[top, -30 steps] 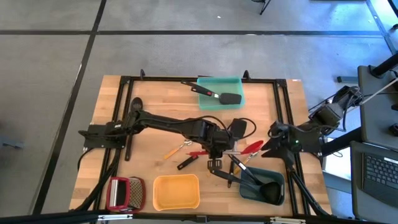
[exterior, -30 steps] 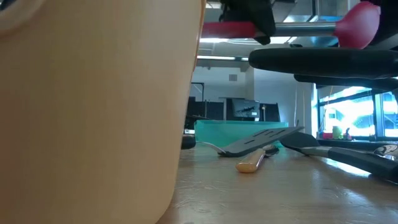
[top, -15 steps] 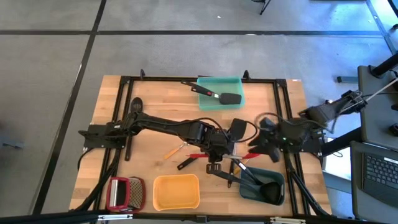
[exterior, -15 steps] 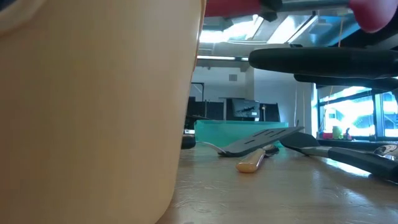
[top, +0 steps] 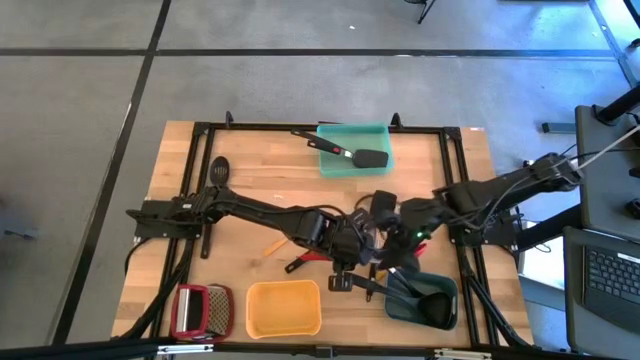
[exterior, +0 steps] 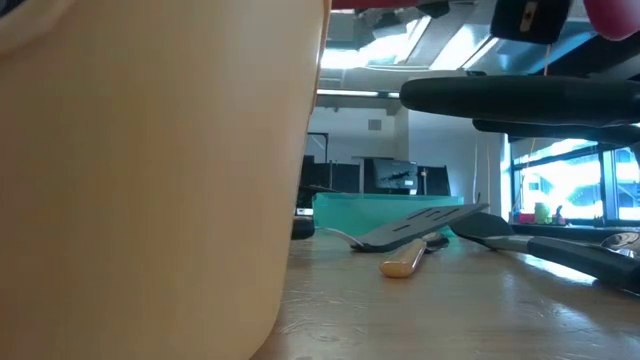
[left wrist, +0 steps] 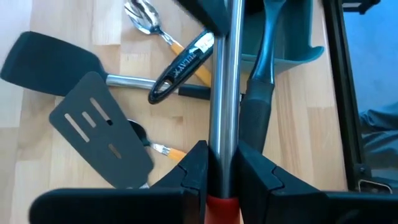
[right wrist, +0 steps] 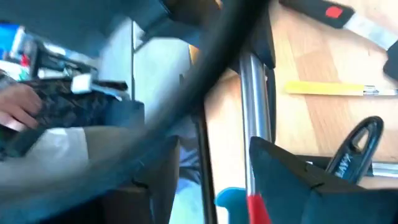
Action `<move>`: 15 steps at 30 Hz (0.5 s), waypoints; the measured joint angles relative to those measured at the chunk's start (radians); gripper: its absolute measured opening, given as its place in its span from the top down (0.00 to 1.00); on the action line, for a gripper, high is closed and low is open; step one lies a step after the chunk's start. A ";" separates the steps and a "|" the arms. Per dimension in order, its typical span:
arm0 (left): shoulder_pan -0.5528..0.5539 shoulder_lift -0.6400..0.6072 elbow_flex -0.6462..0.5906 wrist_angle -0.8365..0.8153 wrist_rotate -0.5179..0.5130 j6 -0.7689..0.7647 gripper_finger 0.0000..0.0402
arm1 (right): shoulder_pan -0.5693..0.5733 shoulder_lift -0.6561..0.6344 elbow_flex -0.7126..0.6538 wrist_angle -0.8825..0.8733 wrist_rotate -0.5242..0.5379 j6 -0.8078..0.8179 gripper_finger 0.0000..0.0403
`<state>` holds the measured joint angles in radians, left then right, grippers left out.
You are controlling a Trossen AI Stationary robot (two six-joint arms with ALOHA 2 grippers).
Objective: Pick & Place Kitchen Items
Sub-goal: Put the red serving spoon into the blue bin
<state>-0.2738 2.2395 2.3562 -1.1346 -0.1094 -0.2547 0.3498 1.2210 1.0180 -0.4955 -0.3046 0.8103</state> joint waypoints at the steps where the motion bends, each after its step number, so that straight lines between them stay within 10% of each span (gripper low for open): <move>1: -0.001 0.000 0.000 -0.001 0.000 -0.002 0.88 | 0.001 0.012 0.000 0.001 -0.004 -0.006 0.50; 15: -0.033 -0.006 0.000 0.020 -0.057 0.014 0.89 | -0.051 0.074 0.000 0.010 -0.064 0.010 0.43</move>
<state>-0.3073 2.2336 2.3558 -1.1141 -0.1667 -0.2409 0.2993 1.2953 1.0183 -0.4858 -0.3687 0.8206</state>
